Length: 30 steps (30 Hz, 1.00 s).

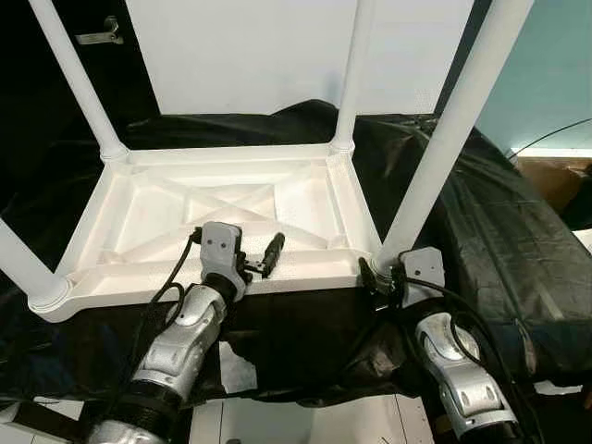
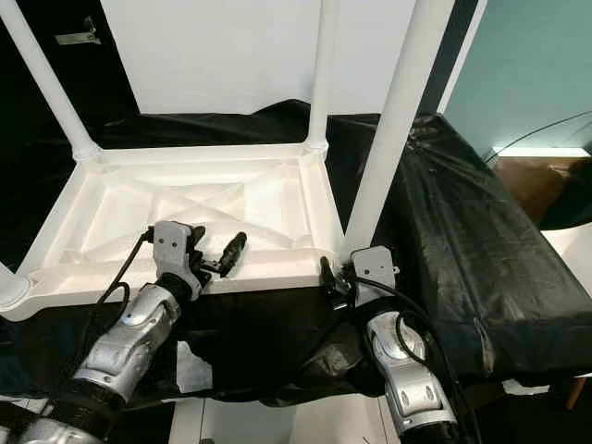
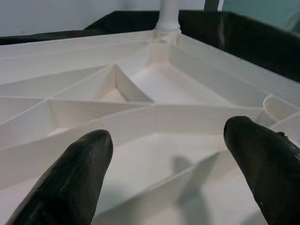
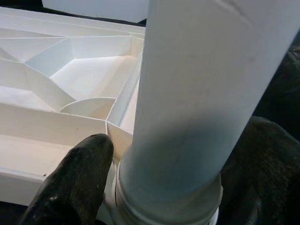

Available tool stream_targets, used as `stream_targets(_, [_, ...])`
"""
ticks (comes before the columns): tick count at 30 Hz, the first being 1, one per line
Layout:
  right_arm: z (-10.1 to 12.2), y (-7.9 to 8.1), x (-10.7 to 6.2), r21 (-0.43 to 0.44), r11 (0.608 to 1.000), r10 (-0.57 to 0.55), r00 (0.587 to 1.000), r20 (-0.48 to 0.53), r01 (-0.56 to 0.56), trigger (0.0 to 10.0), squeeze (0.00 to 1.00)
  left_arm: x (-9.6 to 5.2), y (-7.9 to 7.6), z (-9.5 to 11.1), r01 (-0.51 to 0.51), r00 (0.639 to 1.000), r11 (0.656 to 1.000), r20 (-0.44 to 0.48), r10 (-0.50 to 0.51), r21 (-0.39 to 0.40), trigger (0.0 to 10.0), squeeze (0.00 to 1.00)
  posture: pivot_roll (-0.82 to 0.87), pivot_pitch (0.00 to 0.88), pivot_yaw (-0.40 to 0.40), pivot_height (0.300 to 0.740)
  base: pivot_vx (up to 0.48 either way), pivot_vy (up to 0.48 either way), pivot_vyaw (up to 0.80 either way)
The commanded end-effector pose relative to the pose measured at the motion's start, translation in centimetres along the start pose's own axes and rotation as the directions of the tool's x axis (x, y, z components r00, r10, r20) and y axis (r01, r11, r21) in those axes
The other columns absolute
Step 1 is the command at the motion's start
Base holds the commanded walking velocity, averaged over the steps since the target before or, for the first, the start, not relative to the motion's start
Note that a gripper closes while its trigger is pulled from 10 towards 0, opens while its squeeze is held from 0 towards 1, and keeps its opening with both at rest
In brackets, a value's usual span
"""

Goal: Building children table

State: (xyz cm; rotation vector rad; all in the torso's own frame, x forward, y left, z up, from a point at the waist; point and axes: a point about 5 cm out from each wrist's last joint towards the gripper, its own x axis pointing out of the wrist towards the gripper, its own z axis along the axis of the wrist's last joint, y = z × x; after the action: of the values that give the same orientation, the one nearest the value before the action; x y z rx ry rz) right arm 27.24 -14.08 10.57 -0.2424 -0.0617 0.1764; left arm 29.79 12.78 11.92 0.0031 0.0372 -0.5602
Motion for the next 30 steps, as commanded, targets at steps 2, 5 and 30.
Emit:
stream_targets(2, [-0.2, -0.1, 0.1, 0.005, 1.0, -0.006, 1.0, -0.005, 0.006, 10.0, 0.0, -1.3, -4.0, 0.4, 0.742, 0.67, 0.67, -0.021, -0.742, 0.022, 10.0, 0.0, -0.03, 0.0, -0.024, 0.74, 0.0, 0.0, 0.0])
stream_targets(5, [0.0, -0.4, 0.3, 0.002, 1.0, -0.02, 1.0, 0.002, 0.02, 10.0, 0.0, -1.8, -4.0, 0.6, 0.802, 0.596, 0.597, -0.072, -0.799, 0.021, 10.0, 0.0, -0.03, 0.005, -0.014, 0.74, 0.0, 0.0, 0.0])
stream_targets(30, [-0.1, -0.7, 0.2, -0.005, 0.999, -0.033, 0.999, 0.006, 0.033, 10.0, 0.0, 2.0, -3.6, 2.0, 0.697, 0.714, 0.704, -0.034, -0.7, 0.137, 10.0, 0.0, -0.05, 0.0, -0.018, 0.74, 0.0, 0.0, 0.0])
